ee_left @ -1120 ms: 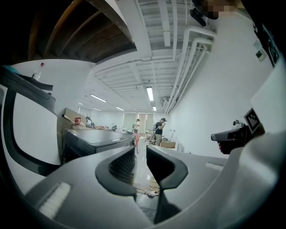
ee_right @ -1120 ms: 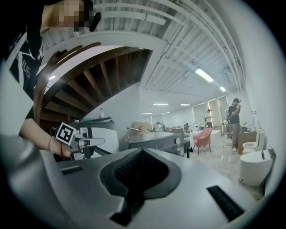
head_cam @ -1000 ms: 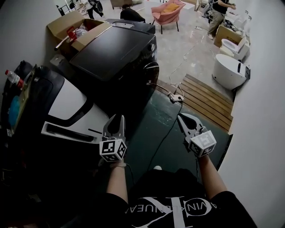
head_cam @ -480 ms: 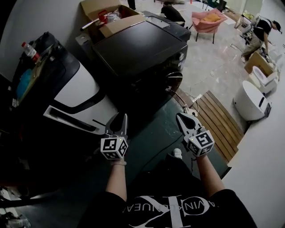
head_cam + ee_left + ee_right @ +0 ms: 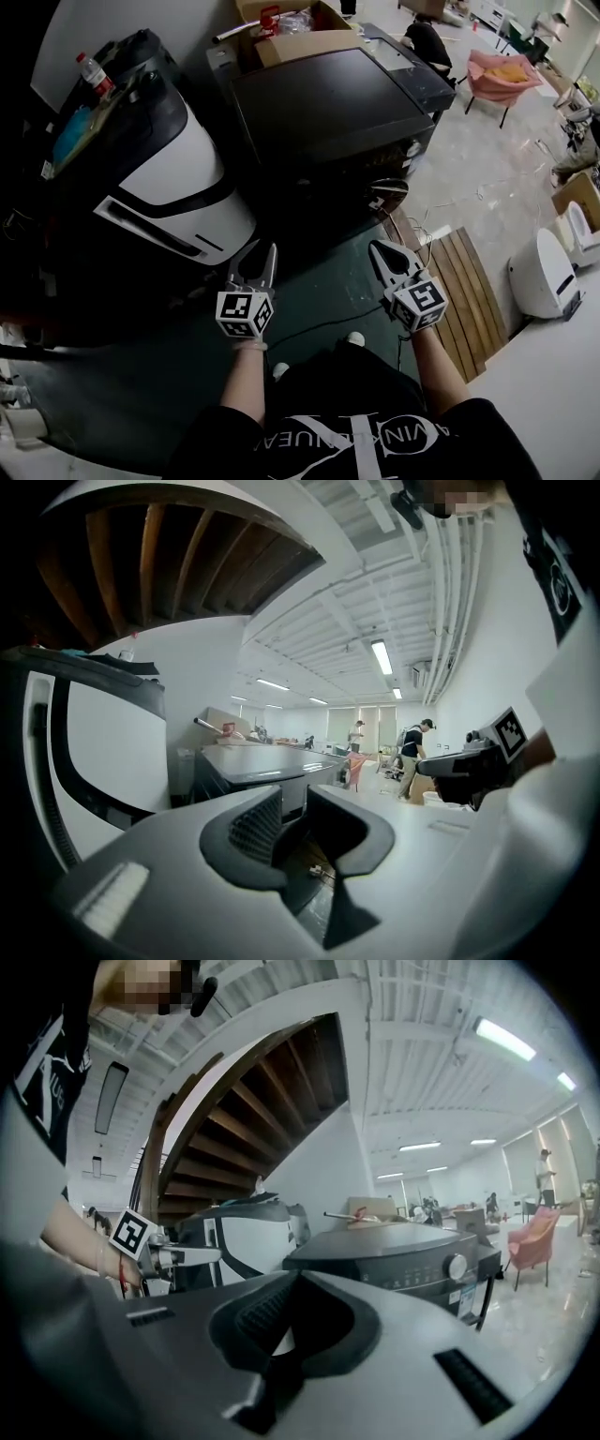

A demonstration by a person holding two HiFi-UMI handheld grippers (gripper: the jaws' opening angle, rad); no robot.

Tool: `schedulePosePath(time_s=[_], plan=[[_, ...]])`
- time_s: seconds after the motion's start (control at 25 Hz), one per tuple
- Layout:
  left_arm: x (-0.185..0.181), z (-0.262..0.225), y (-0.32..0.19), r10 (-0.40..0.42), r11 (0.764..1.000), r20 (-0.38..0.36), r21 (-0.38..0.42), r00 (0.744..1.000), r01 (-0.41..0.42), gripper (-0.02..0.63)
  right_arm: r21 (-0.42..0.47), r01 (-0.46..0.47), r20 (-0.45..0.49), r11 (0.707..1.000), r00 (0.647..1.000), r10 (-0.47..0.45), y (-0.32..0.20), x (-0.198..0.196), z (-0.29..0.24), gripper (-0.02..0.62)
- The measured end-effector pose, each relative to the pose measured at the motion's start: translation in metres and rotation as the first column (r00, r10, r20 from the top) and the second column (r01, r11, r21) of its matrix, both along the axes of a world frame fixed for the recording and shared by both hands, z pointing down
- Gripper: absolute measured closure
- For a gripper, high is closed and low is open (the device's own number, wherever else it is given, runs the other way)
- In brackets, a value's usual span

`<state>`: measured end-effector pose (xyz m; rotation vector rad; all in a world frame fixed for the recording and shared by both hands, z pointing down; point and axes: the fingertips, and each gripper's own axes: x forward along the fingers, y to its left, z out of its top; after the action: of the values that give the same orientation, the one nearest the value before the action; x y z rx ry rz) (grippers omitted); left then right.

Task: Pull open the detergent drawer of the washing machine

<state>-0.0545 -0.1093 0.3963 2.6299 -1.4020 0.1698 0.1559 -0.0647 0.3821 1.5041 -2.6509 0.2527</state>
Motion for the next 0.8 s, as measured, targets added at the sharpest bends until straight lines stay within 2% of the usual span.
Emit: schedulePosePath(time_s=[0.2, 0.44, 0.8], plan=[[0.014, 0.001, -0.005, -0.059, 0.998, 0.010, 0.004, 0.998, 0.059, 0.522, -0.011, 0.080, -0.006, 0.997, 0.997, -0.080, -0.014, 0.013, 0.007, 0.583], [0.019, 0.010, -0.012, -0.126, 0.992, -0.018, -0.021, 0.992, 0.126, 0.522, -0.028, 0.142, 0.005, 0.989, 0.990, -0.142, -0.027, 0.016, 0.021, 0.583], [0.025, 0.036, -0.034, -0.124, 0.989, -0.019, -0.081, 0.992, 0.122, 0.522, -0.070, 0.156, 0.023, 0.985, 0.988, -0.155, -0.054, 0.008, 0.048, 0.583]])
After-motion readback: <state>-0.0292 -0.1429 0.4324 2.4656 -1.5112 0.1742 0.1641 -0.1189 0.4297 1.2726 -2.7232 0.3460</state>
